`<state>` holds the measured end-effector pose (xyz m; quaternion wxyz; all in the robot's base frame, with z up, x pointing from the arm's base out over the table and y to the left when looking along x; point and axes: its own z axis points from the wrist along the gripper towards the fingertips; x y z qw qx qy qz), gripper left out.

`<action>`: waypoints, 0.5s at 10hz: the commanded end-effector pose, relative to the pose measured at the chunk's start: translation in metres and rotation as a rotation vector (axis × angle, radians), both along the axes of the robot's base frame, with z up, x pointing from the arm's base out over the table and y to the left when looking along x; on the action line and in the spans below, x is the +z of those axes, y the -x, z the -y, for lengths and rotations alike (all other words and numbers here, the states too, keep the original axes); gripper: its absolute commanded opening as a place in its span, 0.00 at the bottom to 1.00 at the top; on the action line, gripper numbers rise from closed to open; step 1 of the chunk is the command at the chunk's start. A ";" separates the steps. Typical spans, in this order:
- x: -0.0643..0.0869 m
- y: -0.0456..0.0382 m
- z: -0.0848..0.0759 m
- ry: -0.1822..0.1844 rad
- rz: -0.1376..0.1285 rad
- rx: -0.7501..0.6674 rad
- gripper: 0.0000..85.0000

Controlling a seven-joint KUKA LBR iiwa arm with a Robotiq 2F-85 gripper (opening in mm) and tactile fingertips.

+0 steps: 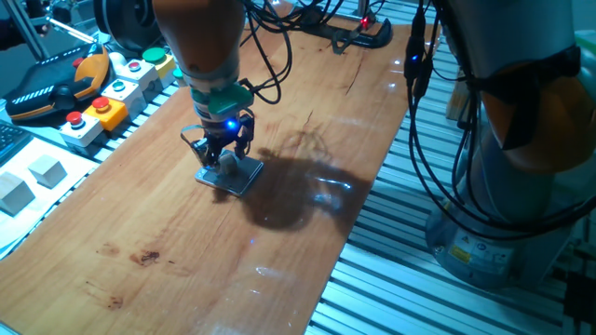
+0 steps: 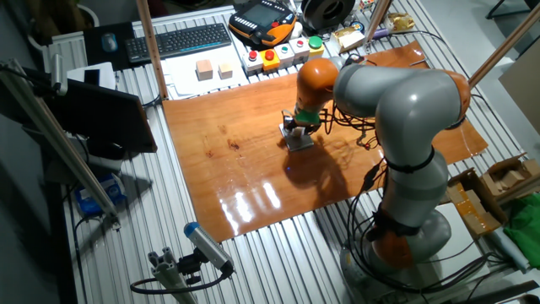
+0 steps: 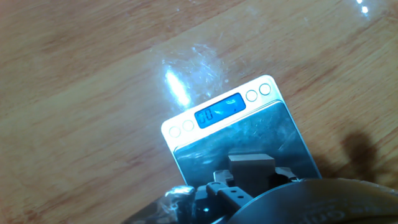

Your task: Place the block on the scale

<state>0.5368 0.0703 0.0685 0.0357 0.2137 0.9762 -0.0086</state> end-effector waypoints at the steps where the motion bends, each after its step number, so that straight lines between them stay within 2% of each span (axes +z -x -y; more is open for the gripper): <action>1: 0.007 -0.0006 0.002 0.005 -0.007 0.000 0.71; 3: 0.021 -0.0029 0.007 0.023 -0.017 0.005 0.71; 5: 0.032 -0.0049 0.013 0.032 -0.023 0.016 0.64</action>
